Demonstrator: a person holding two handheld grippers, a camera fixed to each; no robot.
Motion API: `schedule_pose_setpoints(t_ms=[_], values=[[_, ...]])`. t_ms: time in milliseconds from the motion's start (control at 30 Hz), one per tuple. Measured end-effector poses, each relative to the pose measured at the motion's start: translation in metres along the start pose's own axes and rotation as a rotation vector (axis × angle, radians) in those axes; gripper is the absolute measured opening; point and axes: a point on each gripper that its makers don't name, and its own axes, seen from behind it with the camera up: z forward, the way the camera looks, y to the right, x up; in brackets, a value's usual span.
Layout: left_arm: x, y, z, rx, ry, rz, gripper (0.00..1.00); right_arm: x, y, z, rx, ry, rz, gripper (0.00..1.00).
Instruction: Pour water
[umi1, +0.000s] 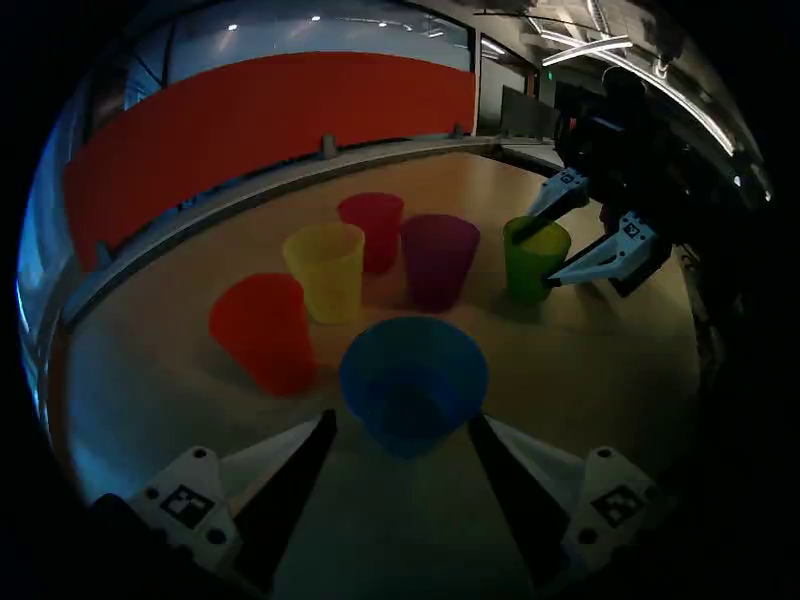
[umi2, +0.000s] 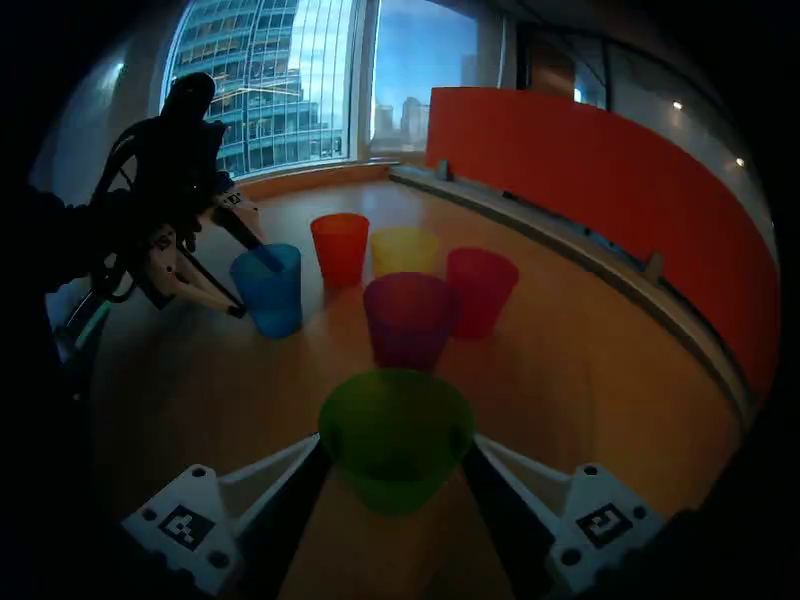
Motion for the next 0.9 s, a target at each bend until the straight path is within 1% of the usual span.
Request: schedule_pose_setpoints(t_ms=[233, 433, 567, 700, 900], values=[[0.0, 0.0, -0.01, 0.008, 0.017, -0.01, 0.98, -0.008, -0.001, -0.005, -0.01, -0.007, -0.002, 0.89], [-0.002, 0.001, -0.014, 0.011, 0.019, -0.016, 0.98, -0.013, 0.0, -0.009, -0.018, -0.012, 0.011, 0.89], [-0.002, 0.001, -0.016, 0.018, 0.02, -0.017, 0.98, -0.017, 0.0, -0.008, -0.021, -0.023, 0.012, 0.92], [-0.002, 0.003, -0.019, 0.02, 0.025, -0.017, 0.98, -0.018, -0.003, -0.008, -0.017, -0.025, 0.016, 0.98], [-0.002, 0.001, -0.026, 0.037, 0.034, -0.019, 0.98, -0.019, -0.003, -0.013, -0.026, -0.02, 0.026, 0.99]])
